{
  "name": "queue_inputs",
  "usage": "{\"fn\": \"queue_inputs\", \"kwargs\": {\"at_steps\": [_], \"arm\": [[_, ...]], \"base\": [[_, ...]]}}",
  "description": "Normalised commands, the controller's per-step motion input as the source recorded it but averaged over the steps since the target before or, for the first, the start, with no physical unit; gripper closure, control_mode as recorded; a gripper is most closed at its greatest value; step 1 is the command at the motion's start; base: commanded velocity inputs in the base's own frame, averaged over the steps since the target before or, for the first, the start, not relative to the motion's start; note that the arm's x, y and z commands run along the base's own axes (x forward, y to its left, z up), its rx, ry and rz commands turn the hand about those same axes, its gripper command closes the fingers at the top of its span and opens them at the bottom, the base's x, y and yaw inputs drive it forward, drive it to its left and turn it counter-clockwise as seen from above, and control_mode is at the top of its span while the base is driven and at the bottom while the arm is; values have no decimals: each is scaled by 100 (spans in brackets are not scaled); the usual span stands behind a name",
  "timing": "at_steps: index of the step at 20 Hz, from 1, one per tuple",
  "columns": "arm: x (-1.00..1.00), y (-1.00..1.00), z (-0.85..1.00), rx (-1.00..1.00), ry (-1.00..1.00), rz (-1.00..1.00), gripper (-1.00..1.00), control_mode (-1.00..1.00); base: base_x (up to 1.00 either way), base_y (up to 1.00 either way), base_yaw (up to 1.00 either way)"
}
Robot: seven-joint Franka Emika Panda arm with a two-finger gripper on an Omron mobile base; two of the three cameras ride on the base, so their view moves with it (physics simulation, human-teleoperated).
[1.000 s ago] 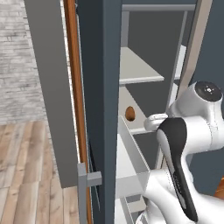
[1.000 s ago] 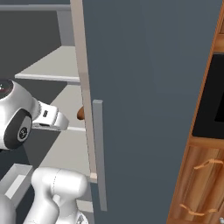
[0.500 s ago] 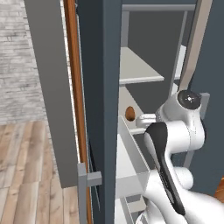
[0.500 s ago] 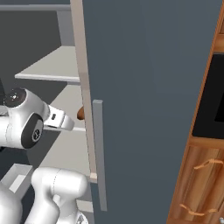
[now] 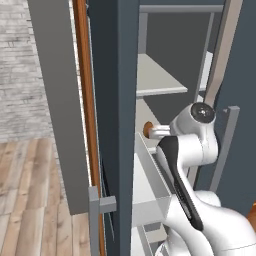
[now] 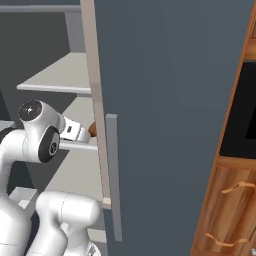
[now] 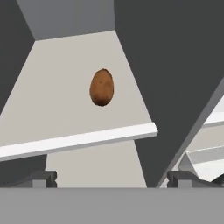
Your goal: Take the kiwi, potato, and chicken drumstick from the freezer and place them in the bowl on the counter.
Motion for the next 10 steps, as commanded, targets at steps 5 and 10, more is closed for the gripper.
{"fn": "queue_inputs", "kwargs": {"at_steps": [5,10], "arm": [[42,10,-10,0,0,0,-100,-100],[35,12,-15,0,0,0,-100,-100]], "base": [[0,0,0],[0,0,0]]}}
